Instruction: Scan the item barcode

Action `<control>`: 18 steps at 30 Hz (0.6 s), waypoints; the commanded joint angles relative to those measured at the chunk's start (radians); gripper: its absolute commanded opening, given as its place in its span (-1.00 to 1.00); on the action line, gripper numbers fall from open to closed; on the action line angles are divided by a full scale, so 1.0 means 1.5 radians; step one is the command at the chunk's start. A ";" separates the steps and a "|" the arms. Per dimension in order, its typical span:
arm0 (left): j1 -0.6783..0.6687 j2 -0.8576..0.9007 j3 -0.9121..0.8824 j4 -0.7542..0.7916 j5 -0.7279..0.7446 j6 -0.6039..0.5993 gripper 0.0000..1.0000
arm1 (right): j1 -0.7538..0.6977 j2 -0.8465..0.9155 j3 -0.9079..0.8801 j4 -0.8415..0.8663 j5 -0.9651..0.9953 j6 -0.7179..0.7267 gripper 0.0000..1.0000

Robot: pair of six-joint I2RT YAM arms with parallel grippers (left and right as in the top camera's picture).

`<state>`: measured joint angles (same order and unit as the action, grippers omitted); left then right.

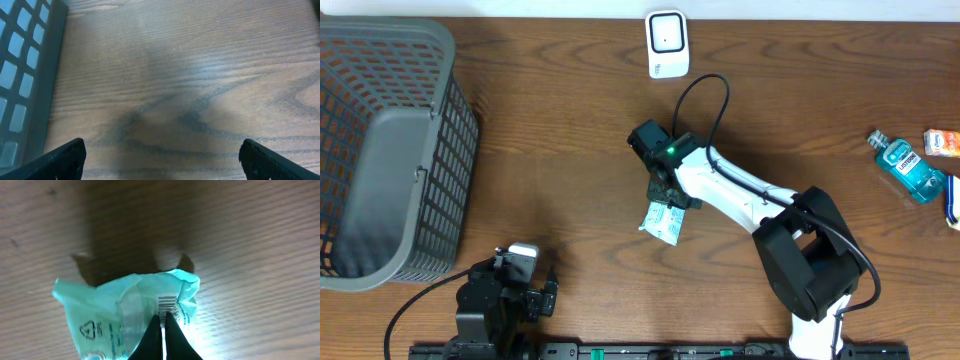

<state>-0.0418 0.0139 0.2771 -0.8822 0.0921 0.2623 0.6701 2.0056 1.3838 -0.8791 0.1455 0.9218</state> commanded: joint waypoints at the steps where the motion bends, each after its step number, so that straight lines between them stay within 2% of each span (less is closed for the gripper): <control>1: 0.002 -0.002 -0.009 -0.020 0.001 -0.001 0.96 | -0.020 -0.016 0.034 -0.036 -0.001 -0.032 -0.97; 9: 0.002 -0.002 -0.009 -0.020 0.001 -0.001 0.96 | -0.031 -0.044 0.036 -0.031 0.012 -0.032 -0.97; 15: 0.002 -0.002 -0.009 -0.020 0.001 -0.001 0.96 | -0.023 0.008 0.005 0.016 0.011 -0.031 -0.97; 18: 0.002 -0.002 -0.009 -0.020 0.001 -0.001 0.96 | -0.019 0.048 0.004 0.007 0.014 0.003 -0.97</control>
<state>-0.0418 0.0139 0.2771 -0.8822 0.0921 0.2623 0.6312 2.0109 1.4109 -0.8597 0.1520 0.8883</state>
